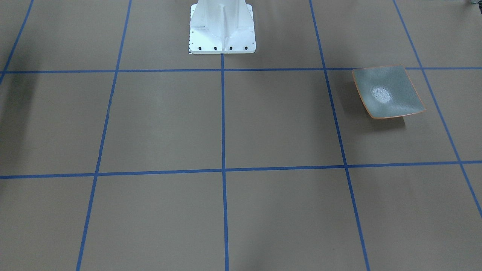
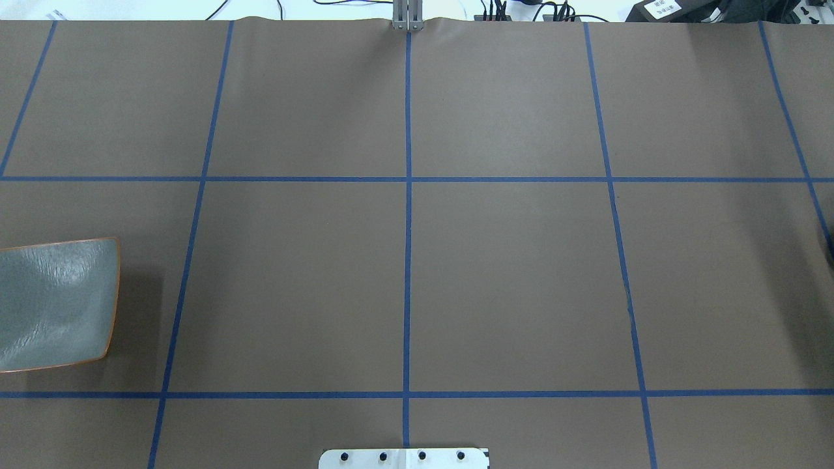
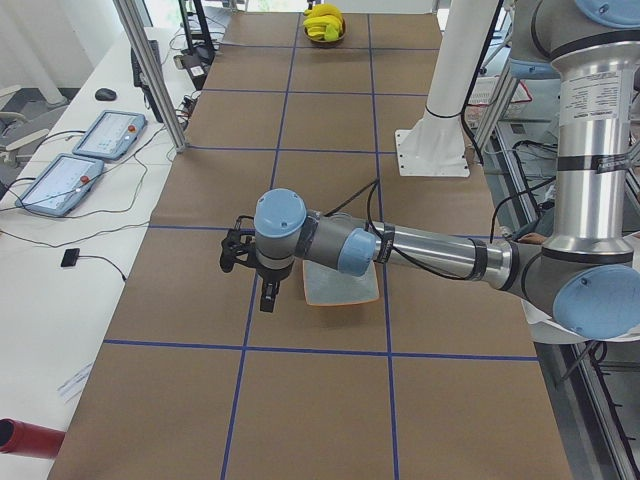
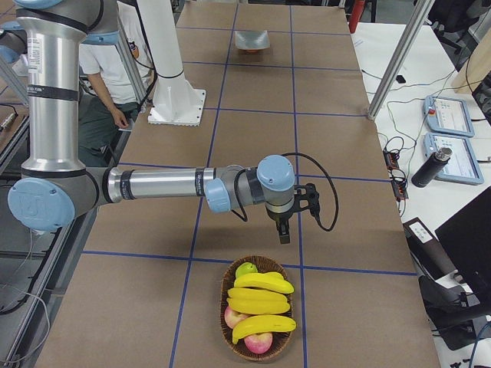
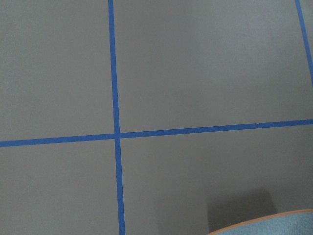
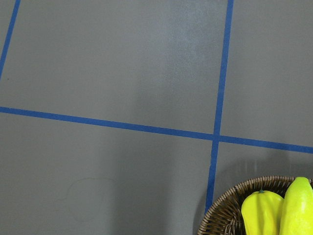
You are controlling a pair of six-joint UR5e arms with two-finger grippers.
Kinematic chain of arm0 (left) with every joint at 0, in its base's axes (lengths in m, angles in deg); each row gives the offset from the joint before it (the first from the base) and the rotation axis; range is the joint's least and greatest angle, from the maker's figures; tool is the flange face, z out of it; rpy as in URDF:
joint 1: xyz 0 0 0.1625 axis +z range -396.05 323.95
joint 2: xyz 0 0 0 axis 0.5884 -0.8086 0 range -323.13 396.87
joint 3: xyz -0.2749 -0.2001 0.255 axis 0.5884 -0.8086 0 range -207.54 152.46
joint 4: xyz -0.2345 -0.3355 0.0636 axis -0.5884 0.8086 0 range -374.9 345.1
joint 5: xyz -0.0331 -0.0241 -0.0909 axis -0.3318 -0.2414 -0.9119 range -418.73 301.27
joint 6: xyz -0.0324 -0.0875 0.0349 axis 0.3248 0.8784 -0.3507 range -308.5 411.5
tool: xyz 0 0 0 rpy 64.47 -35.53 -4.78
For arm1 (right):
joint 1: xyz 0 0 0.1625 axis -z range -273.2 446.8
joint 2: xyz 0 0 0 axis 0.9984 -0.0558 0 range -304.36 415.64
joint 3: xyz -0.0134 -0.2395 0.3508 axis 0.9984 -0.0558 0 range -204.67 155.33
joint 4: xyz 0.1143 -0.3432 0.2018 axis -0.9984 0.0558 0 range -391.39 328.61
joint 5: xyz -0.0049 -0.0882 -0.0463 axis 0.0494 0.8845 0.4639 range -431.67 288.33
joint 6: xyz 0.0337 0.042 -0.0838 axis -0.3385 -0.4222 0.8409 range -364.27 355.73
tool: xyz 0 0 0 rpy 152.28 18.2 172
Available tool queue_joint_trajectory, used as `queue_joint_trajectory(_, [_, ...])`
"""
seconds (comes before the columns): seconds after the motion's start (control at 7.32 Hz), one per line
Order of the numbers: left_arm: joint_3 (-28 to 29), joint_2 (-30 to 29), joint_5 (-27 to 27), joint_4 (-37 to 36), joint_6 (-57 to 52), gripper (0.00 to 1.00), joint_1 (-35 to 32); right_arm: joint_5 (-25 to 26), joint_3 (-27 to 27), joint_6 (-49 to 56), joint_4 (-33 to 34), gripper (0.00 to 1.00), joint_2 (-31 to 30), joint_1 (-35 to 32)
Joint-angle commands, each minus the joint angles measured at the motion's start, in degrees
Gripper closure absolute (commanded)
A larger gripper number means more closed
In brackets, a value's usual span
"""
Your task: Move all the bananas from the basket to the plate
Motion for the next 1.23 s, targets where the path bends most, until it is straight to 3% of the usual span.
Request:
queue_joint_trajectory(0.0, [0.29, 0.12, 0.14, 0.13, 0.05, 0.01, 0.02, 2.58, 1.77, -0.10, -1.16, 0.00, -1.60, -0.06])
queue_joint_trajectory(0.14, [0.12, 0.12, 0.14, 0.05, 0.14, 0.01, 0.02, 4.77, 2.13, -0.10, -1.25, 0.00, -2.22, 0.03])
queue_joint_trajectory(0.68, [0.03, 0.12, 0.05, 0.14, -0.04, 0.01, 0.02, 4.53, 4.23, -0.55, -1.34, 0.00, -3.45, -0.06])
queue_joint_trajectory(1.09, [0.12, 0.12, 0.05, 0.14, -0.04, 0.01, 0.02, 4.54, 2.06, 4.35, -3.00, 0.00, -7.23, -2.76])
